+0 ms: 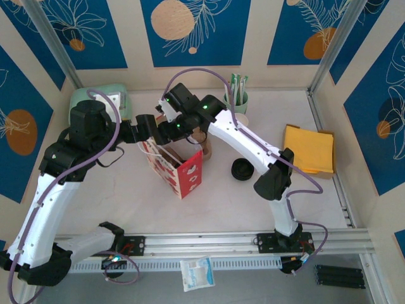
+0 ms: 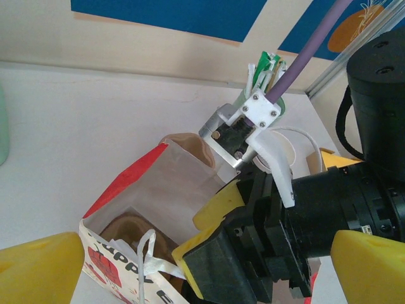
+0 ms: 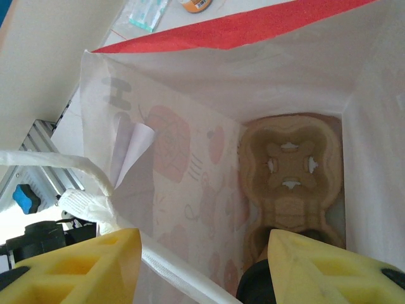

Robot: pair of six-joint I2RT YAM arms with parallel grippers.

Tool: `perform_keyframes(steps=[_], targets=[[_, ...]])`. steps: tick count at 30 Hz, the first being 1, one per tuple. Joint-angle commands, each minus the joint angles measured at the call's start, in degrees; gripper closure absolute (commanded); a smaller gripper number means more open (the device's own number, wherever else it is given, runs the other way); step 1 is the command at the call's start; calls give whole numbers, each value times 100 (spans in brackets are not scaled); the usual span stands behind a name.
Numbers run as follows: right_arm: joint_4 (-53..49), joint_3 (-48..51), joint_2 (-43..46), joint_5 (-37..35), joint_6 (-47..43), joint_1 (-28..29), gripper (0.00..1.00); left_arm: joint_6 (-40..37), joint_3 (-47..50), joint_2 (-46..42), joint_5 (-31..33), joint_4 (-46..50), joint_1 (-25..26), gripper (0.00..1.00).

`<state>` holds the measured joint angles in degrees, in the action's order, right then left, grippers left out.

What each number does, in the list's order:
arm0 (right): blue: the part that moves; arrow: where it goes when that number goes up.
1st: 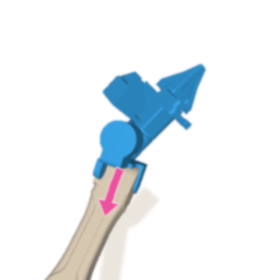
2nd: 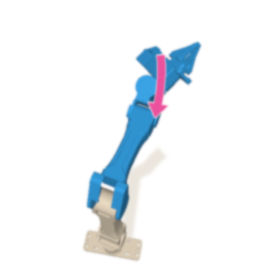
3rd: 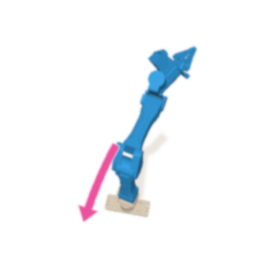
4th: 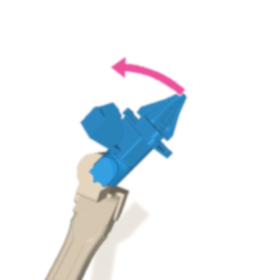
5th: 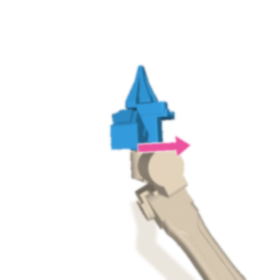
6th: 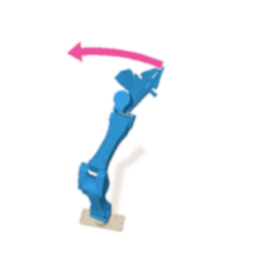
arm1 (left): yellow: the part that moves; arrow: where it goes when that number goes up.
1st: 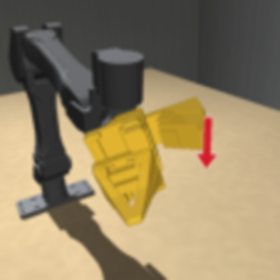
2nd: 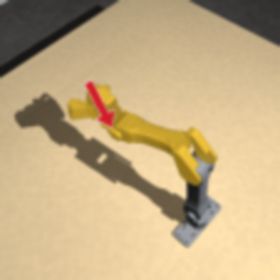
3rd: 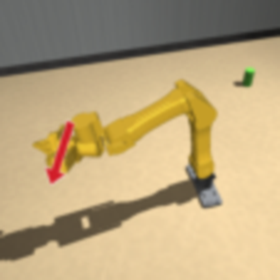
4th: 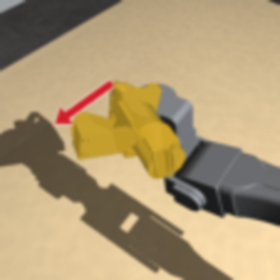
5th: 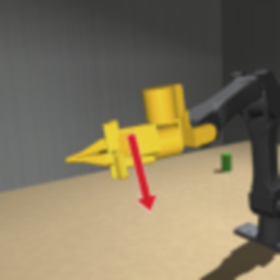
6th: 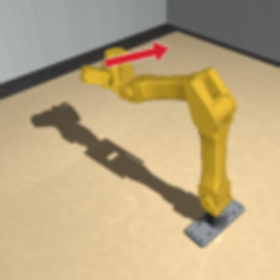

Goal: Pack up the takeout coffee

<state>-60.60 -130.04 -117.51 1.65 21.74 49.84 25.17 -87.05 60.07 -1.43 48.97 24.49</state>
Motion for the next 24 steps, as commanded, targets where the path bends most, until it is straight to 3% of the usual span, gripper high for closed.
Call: perform_keyframes(steps=[1, 7, 13, 16, 24], targets=[[74, -12, 622, -25, 102, 32, 45, -57, -141, 26, -99, 54, -41, 1], [169, 115, 1451, -206, 190, -2, 44, 5, -310, 208, -449, -109, -41, 1], [474, 1213, 2705, -358, 499, -518, 44, 100, -648, 547, -778, -337, 142, 1], [701, 2184, 3468, -212, 828, -1161, 44, 111, -863, 771, -767, -524, 425, 0], [1129, 5005, 5412, 21, 1658, -3659, 44, 14, -1495, 1760, -710, -1035, 1423, 1]])
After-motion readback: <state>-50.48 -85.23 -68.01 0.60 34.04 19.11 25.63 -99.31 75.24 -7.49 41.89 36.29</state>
